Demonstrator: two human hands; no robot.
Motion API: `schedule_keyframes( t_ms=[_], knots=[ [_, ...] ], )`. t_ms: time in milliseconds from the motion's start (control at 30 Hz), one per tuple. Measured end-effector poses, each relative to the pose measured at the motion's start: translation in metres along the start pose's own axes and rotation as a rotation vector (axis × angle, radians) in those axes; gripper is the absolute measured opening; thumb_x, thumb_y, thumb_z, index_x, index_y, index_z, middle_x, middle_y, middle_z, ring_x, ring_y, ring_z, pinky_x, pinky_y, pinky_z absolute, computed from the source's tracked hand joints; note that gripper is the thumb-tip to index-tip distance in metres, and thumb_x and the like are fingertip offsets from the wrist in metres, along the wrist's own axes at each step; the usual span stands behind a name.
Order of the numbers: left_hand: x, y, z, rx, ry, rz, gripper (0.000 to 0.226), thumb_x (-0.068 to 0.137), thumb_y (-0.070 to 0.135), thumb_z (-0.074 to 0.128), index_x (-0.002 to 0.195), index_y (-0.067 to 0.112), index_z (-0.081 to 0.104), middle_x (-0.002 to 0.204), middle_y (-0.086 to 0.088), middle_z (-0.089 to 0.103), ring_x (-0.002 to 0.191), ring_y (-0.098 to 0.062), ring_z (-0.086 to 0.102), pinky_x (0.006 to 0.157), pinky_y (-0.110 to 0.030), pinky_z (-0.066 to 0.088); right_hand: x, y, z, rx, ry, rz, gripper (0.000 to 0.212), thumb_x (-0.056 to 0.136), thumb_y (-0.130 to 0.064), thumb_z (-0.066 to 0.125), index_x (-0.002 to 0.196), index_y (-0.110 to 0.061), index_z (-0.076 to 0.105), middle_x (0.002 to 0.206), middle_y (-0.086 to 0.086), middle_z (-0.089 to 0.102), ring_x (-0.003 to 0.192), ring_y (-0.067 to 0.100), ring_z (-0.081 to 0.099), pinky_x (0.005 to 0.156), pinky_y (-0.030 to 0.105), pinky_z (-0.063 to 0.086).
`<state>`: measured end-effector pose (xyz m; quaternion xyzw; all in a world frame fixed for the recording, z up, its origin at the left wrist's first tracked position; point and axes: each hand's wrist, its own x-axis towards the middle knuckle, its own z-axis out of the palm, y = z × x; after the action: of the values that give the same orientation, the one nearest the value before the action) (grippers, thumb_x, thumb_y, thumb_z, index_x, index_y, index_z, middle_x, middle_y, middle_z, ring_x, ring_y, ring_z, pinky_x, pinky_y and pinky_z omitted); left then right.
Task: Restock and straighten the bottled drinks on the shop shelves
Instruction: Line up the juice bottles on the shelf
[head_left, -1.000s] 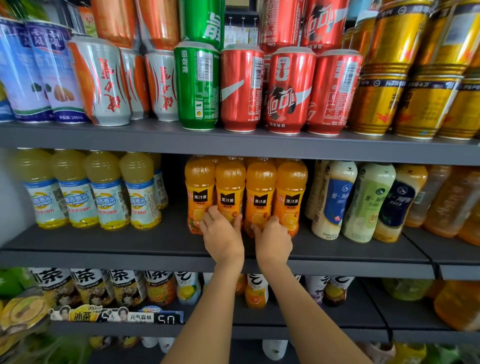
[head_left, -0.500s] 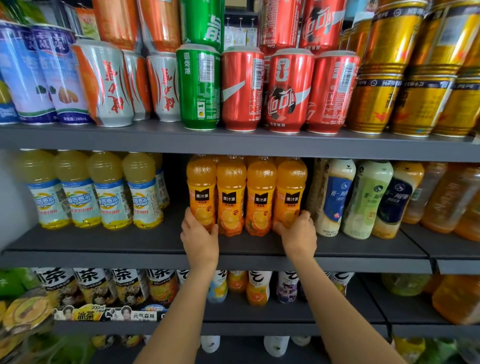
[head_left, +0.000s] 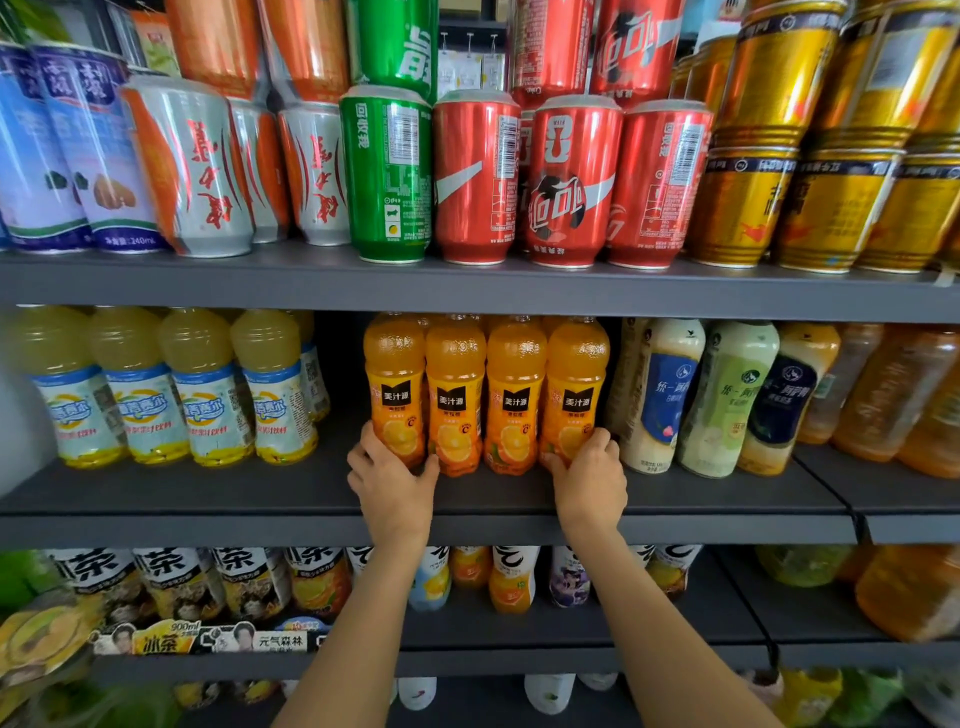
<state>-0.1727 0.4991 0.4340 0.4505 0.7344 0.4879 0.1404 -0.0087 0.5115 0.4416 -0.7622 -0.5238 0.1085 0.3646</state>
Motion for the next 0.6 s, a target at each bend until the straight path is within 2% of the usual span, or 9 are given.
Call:
schedule_keyframes(
  t_ms=[400, 500, 600],
  knots=[
    [-0.001, -0.001, -0.003, -0.029, -0.008, 0.006, 0.086, 0.076, 0.025, 0.074, 0.142, 0.009, 0.021, 0.139, -0.021, 0.029, 0.128, -0.039, 0.03, 0.101, -0.048, 0.034, 0.001, -0.002, 0.001, -0.053, 0.002, -0.018, 0.054, 0.086, -0.036, 0.062, 0.12, -0.004, 0.037, 0.126, 0.013, 0.046, 0.119, 0.031, 0.048, 0.085, 0.043, 0.046],
    [-0.006, -0.007, -0.004, -0.038, 0.046, 0.045, 0.077, 0.077, 0.021, 0.073, 0.139, 0.006, 0.028, 0.135, -0.022, 0.033, 0.124, -0.038, 0.034, 0.1, -0.045, 0.034, 0.003, 0.006, -0.004, 0.049, -0.032, -0.005, 0.057, 0.085, -0.036, 0.064, 0.125, -0.005, 0.038, 0.127, 0.012, 0.047, 0.118, 0.03, 0.048, 0.086, 0.043, 0.045],
    [-0.013, -0.01, 0.001, -0.022, 0.049, 0.104, 0.068, 0.078, 0.019, 0.072, 0.133, 0.004, 0.035, 0.131, -0.021, 0.037, 0.119, -0.037, 0.039, 0.1, -0.044, 0.035, 0.001, 0.013, -0.005, 0.065, -0.048, -0.029, 0.051, 0.086, -0.031, 0.064, 0.125, -0.006, 0.042, 0.124, 0.012, 0.052, 0.116, 0.029, 0.05, 0.086, 0.04, 0.044]
  ],
)
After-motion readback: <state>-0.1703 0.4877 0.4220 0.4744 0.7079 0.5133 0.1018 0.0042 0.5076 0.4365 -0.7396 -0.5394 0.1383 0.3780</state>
